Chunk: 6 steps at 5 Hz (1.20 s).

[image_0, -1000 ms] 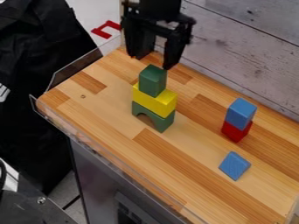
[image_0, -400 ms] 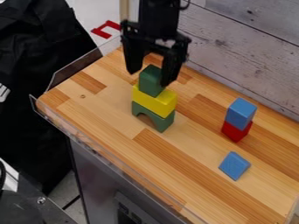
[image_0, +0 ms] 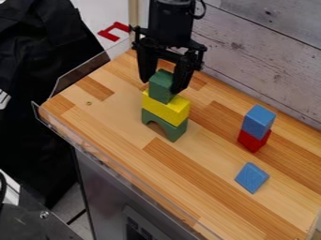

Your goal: Picks a green block from a pile and moves it across

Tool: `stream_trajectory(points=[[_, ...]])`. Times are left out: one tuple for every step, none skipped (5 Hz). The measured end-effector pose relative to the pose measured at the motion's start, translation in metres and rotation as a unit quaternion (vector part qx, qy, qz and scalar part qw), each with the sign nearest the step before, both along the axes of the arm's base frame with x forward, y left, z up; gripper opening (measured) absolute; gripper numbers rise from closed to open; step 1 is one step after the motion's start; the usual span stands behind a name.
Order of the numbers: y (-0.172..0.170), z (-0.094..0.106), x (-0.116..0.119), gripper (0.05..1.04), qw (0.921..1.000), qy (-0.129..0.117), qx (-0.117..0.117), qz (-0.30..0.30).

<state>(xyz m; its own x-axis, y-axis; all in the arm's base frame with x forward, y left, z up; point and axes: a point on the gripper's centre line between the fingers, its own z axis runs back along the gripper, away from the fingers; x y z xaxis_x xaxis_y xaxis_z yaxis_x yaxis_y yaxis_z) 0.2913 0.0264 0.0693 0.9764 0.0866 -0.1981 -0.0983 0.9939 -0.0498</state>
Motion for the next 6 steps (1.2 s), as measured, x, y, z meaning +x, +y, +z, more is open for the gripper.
stream_trajectory(points=[[-0.001,-0.001,0.001,0.586,1.0000,0.005,0.002,0.007],[-0.005,0.001,0.001,0.586,0.9999,0.010,0.010,0.005],[-0.034,0.015,0.010,0.585,0.9986,0.006,0.042,-0.030],[-0.080,0.030,0.015,0.585,0.9943,-0.020,0.046,-0.094],[-0.110,0.038,0.017,0.585,0.9897,-0.035,0.041,-0.133],[-0.123,0.033,0.017,0.585,0.9890,-0.031,0.029,-0.142]])
